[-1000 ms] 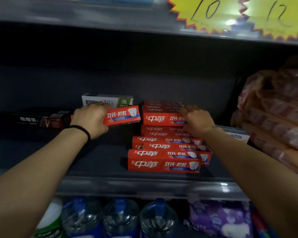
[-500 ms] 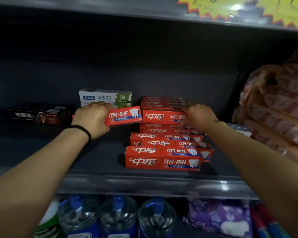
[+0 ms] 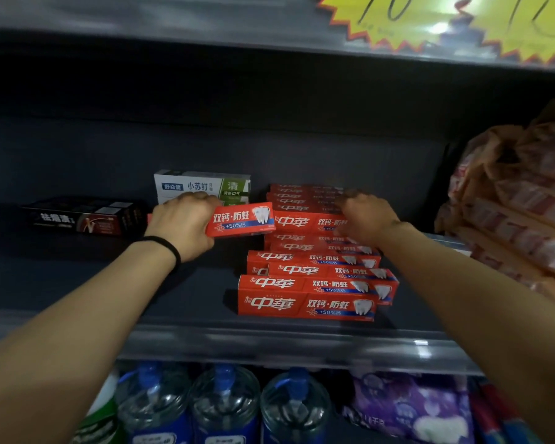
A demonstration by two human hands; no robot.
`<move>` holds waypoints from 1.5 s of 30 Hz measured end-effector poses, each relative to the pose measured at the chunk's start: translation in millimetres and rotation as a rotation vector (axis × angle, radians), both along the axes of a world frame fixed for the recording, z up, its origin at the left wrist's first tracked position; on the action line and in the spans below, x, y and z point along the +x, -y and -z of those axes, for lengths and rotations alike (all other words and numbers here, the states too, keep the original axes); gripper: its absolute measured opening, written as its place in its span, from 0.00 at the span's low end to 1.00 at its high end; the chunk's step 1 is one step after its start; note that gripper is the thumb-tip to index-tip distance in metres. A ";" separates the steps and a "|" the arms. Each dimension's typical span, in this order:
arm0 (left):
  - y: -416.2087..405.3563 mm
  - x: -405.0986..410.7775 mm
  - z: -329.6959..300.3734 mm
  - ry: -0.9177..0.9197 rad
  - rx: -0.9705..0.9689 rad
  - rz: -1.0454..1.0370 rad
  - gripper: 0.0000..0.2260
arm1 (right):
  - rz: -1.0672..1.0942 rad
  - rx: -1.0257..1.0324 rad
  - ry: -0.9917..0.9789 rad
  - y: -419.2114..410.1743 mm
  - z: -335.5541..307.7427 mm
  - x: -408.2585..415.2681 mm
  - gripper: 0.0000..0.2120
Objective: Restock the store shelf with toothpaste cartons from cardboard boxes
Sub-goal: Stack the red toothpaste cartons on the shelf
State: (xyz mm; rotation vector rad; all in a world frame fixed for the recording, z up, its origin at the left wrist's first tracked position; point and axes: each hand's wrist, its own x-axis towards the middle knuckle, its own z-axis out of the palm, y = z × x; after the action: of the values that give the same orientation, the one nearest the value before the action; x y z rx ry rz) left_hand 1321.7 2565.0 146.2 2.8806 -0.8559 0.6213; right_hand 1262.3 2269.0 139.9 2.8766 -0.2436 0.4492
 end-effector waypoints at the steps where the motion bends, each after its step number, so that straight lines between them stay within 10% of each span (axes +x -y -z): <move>1: 0.0 -2.9 -2.2 0.005 0.000 0.008 0.21 | -0.026 0.002 -0.022 -3.0 -4.4 -2.9 0.24; 9: 14.4 -49.8 -9.7 0.122 0.011 0.154 0.20 | -0.292 0.136 -0.202 -48.4 -61.3 -53.4 0.35; 21: 43.6 -118.2 -5.0 0.343 0.073 0.351 0.25 | -0.351 0.322 -0.364 -56.7 -76.2 -116.6 0.19; 45: 82.1 -25.6 -8.9 -0.139 0.012 0.239 0.22 | -0.182 0.209 -0.214 12.9 -41.9 -57.4 0.21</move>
State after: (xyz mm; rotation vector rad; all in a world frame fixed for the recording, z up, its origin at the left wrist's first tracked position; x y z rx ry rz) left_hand 1296.2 2482.9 155.1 2.7318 -1.1604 0.3879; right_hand 1204.9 2256.1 181.8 3.1355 0.0092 0.1490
